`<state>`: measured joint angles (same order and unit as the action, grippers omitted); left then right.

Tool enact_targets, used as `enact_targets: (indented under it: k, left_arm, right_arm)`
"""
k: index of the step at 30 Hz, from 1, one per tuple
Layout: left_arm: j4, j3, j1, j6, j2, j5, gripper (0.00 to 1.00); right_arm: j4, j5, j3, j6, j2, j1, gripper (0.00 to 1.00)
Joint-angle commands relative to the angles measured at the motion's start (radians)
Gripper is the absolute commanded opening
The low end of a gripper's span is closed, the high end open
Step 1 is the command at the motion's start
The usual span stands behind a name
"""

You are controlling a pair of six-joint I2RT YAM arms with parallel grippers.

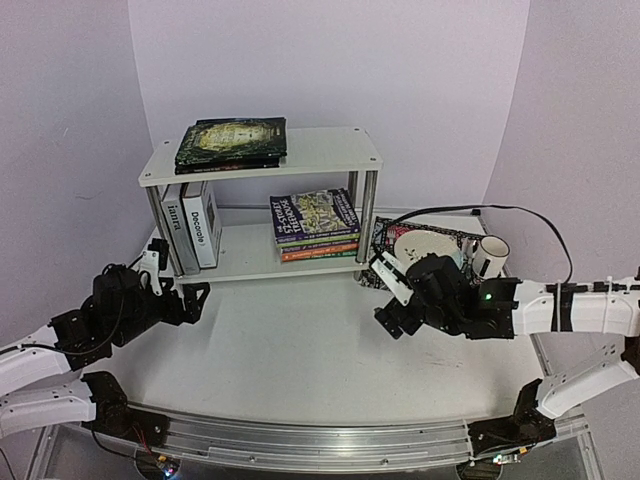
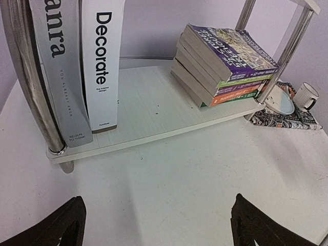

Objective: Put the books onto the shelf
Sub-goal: Reset both arms

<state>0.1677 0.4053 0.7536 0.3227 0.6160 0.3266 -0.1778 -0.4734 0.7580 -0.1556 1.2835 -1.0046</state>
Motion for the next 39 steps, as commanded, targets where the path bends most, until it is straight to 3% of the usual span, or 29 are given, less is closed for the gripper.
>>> enact_targets:
  k: [1,4,9,12,18,24,29,35,39]
  left_arm:
    - [-0.184,-0.074,0.003,-0.126,-0.073,0.082,1.00]
    - [-0.227,-0.101,0.003,-0.177,-0.115,0.138,1.00]
    - [-0.310,-0.168,-0.001,-0.228,-0.104,0.266,1.00]
    - [-0.433,-0.250,-0.021,-0.245,-0.122,0.289,1.00]
    - [-0.549,-0.324,-0.155,-0.313,-0.172,0.249,1.00]
    - [-0.725,-0.349,-0.340,-0.302,0.037,0.136,1.00]
    - [-0.960,-0.383,-0.438,-0.298,0.261,0.067,1.00]
    - [-1.104,-0.353,-0.560,-0.321,0.448,-0.040,1.00]
    - [-1.214,-0.322,-0.644,-0.315,0.574,-0.155,1.00]
  right_arm:
    - [-0.093,-0.237,-0.107,0.131,-0.082,0.005,0.98]
    - [-0.119,-0.278,-0.169,0.147,-0.130,0.076,0.98]
    - [-0.173,-0.111,-0.277,0.263,-0.270,0.318,0.98]
    - [-0.316,-0.021,-0.391,0.311,-0.291,0.450,0.97]
    - [-0.417,-0.058,-0.452,0.283,-0.259,0.550,0.96]
    - [-0.483,-0.028,-0.448,0.219,-0.109,0.633,0.97]
    - [-0.751,0.077,-0.538,0.121,-0.002,0.666,0.98]
    - [-0.899,0.060,-0.549,0.135,0.117,0.695,0.98]
    - [-0.922,0.169,-0.529,0.086,0.157,0.737,0.91]
